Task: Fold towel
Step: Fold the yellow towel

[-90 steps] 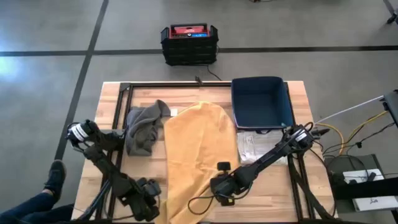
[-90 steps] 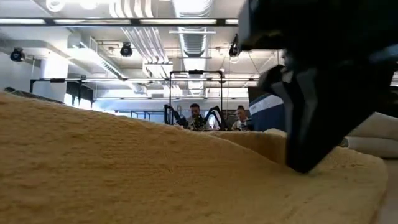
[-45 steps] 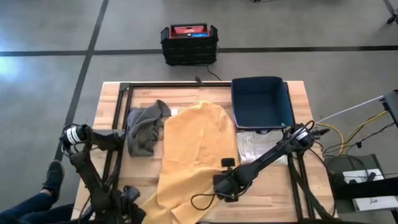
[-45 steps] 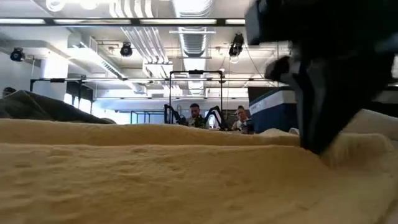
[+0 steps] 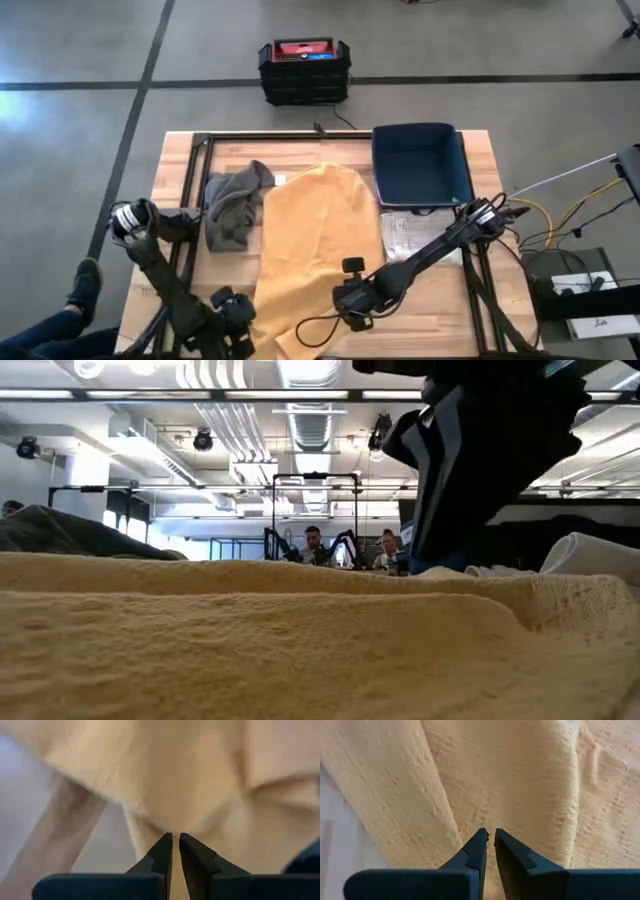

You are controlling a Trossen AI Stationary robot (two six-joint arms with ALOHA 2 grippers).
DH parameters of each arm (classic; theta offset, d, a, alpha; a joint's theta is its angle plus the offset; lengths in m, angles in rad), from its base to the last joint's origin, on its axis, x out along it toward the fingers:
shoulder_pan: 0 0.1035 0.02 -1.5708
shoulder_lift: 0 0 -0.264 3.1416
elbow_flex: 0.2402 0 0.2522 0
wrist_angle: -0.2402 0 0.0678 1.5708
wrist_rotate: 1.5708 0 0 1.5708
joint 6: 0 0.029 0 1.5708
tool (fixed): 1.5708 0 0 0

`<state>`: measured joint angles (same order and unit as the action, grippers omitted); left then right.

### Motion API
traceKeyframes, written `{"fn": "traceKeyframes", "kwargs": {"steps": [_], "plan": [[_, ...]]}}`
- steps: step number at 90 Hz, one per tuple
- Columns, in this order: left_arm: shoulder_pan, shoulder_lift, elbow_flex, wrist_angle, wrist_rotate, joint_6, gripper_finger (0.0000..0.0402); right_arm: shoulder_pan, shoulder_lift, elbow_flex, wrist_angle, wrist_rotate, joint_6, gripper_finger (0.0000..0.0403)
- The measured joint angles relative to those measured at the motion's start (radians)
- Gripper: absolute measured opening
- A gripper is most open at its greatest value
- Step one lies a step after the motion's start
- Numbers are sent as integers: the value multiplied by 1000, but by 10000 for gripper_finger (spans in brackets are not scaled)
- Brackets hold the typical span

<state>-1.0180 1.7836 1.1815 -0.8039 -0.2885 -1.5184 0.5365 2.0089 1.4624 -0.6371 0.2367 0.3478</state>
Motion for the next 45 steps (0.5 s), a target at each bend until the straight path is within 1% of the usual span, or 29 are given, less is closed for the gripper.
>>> {"fn": "traceKeyframes", "kwargs": {"steps": [10, 23, 45], "plan": [[-5, 8, -54, 35, 64, -62, 21, 2, 9, -5, -1, 0, 5, 25], [-53, 9, -92, 62, 115, -226, 21, 2, 11, -18, -36, -1, 26, 23], [-186, 26, -96, 90, 108, -598, 21, 17, 11, -85, -41, -7, 67, 23]]}}
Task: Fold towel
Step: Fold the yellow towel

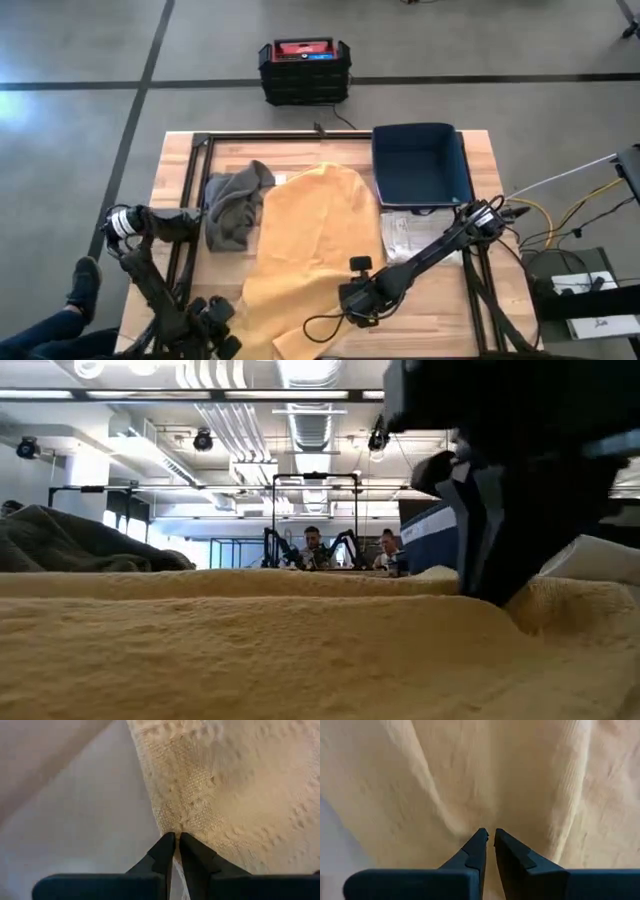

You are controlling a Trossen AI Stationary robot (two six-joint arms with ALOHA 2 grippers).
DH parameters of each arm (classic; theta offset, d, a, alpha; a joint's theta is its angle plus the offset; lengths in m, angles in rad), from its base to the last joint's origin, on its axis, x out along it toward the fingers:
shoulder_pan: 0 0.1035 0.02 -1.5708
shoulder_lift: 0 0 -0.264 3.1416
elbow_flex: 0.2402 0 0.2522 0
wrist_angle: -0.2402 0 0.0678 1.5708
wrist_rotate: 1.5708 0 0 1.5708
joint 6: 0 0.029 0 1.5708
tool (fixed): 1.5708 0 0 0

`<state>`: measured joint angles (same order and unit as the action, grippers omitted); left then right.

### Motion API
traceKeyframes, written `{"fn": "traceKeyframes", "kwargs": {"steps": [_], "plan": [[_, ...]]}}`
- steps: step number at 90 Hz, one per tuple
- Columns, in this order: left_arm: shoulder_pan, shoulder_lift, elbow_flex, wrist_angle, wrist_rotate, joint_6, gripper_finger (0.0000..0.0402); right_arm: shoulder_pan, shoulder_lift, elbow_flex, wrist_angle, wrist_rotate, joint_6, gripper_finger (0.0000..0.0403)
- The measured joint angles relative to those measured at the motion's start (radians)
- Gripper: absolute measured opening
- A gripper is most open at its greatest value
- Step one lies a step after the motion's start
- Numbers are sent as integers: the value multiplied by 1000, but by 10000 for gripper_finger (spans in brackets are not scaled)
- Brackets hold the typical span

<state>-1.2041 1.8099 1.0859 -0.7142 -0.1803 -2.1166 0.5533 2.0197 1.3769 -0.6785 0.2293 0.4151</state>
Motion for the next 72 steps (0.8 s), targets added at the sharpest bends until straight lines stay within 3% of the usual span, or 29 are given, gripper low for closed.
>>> {"fn": "traceKeyframes", "kwargs": {"steps": [12, 27, 46, 55, 72], "plan": [[-40, 5, 1, 25, 9, -118, 21, 1, -3, -38, 4, 1, 31, 19], [-22, 2, 57, -47, -28, -58, 21, 1, -23, -43, -26, -3, 32, 18], [62, -11, 251, -281, -100, 143, 21, 0, -126, -14, -27, 1, 19, 18], [113, -12, 310, -303, -175, 297, 21, -2, -154, -14, -24, 11, -2, 19], [274, -12, 314, -304, -245, 658, 21, -33, -153, -16, -14, 161, -23, 18]]}}
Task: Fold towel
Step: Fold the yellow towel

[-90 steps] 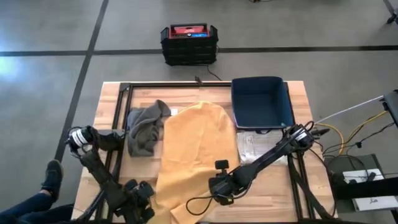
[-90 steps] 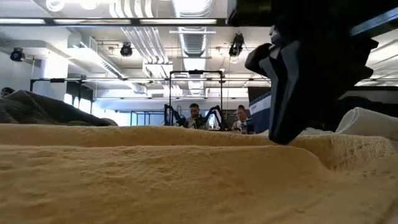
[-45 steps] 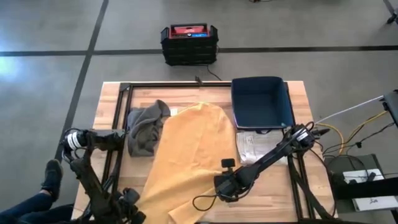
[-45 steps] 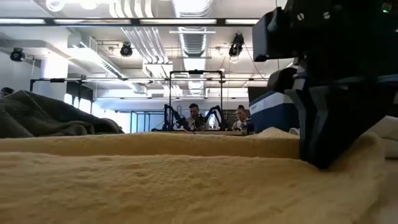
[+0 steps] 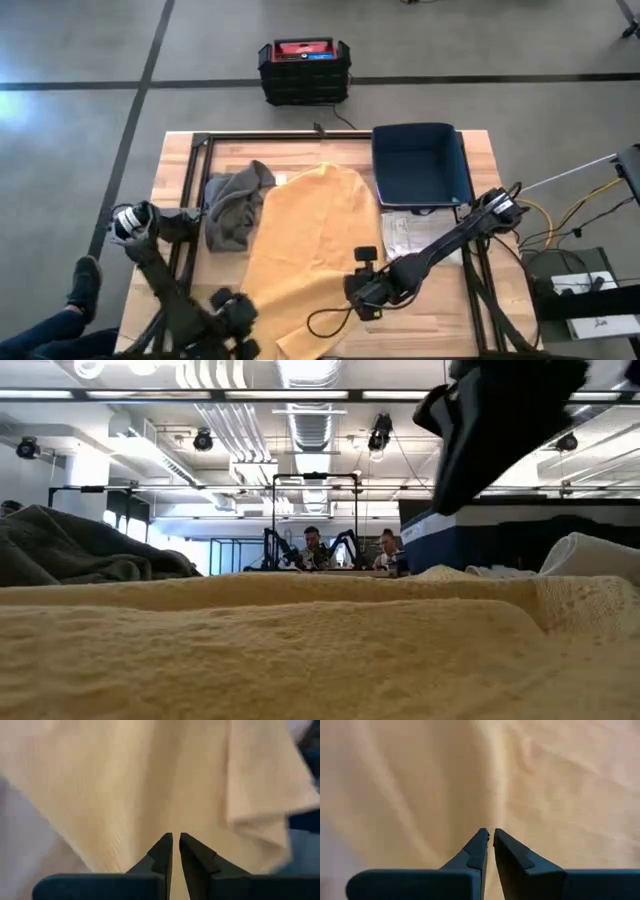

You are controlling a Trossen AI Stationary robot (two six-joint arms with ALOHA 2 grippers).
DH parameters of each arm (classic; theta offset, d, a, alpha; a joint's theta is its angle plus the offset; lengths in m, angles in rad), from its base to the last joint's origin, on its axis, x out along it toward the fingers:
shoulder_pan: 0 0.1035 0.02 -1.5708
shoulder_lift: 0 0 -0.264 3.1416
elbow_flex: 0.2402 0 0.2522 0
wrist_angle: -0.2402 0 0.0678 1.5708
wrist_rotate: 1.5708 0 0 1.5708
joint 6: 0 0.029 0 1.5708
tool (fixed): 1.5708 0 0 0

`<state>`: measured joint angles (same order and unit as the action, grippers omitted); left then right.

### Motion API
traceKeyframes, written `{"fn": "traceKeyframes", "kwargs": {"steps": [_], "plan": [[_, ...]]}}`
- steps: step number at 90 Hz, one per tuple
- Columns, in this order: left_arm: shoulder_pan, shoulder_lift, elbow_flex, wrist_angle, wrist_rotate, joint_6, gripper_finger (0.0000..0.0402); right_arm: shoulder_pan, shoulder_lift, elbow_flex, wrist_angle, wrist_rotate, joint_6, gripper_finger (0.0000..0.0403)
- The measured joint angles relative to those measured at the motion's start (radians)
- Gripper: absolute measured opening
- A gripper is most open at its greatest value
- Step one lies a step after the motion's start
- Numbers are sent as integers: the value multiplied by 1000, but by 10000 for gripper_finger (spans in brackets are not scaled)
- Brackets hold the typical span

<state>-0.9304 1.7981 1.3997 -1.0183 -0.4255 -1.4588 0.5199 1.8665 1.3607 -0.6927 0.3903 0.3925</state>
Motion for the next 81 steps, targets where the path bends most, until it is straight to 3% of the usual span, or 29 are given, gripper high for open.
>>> {"fn": "traceKeyframes", "kwargs": {"steps": [25, 46, 65, 81], "plan": [[365, -13, -108, -2, -15, 533, 21, -143, 15, -7, 47, 3, 8, 18], [720, -128, -206, 62, -57, 924, 21, -155, 16, -70, 54, -1, 29, 18], [1026, -306, -323, 349, -12, 1163, 30, -109, 17, -204, 265, -7, 108, 18], [1284, -388, -435, 607, 164, 1266, 88, -85, 17, -271, 443, -21, 127, 18]]}}
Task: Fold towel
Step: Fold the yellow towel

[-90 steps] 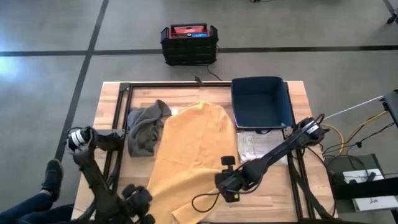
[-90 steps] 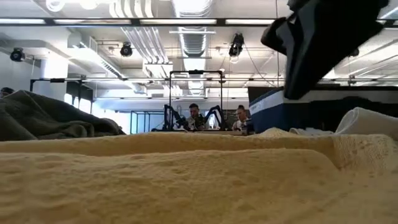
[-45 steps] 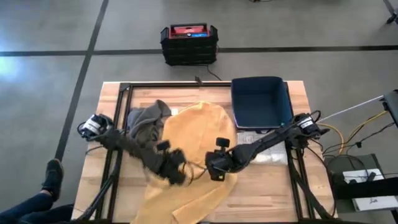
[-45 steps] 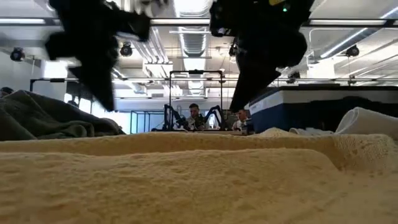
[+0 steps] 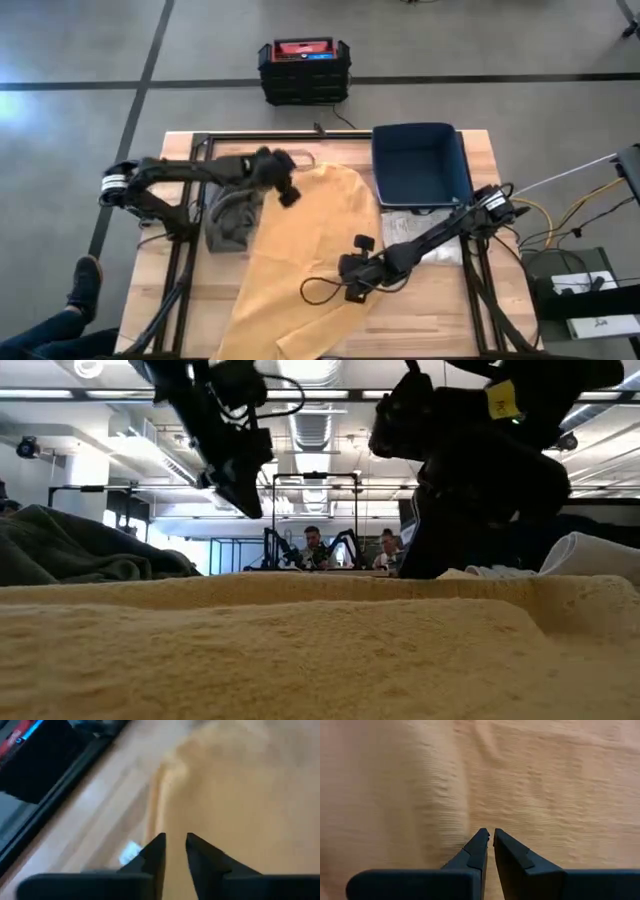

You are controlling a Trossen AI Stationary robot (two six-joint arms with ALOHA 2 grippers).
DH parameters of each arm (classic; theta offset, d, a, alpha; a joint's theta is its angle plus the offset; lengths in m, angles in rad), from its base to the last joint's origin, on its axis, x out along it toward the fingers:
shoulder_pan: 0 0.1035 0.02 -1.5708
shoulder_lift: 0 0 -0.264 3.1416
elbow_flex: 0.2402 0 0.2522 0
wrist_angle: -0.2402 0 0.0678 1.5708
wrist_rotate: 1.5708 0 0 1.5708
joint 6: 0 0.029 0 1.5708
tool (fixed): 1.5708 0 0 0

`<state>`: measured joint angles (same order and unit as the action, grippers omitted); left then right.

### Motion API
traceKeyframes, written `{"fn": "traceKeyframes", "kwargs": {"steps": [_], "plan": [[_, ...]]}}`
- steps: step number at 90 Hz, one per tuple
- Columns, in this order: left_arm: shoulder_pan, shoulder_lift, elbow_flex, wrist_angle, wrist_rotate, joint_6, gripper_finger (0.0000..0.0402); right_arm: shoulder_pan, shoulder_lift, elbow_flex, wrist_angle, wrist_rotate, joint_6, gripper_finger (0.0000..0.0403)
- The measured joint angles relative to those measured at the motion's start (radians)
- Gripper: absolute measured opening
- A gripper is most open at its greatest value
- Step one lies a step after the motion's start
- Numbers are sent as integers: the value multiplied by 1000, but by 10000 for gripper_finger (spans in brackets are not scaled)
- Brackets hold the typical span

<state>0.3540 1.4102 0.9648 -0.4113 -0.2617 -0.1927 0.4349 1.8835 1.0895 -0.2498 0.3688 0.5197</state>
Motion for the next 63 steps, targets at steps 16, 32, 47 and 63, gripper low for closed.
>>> {"fn": "traceKeyframes", "kwargs": {"steps": [16, 32, 47, 63], "plan": [[186, 66, -92, 166, 114, 28, 159, -5, 0, -22, 24, -29, -4, 18], [216, 233, -124, 291, 253, 71, 170, -26, 0, -15, 23, -30, -74, 18], [192, 334, -95, 307, 422, 100, 150, -43, 0, -14, 15, -34, -120, 18], [137, 339, -92, 302, 509, 90, 130, -52, 0, -14, 14, -36, -151, 18]]}}
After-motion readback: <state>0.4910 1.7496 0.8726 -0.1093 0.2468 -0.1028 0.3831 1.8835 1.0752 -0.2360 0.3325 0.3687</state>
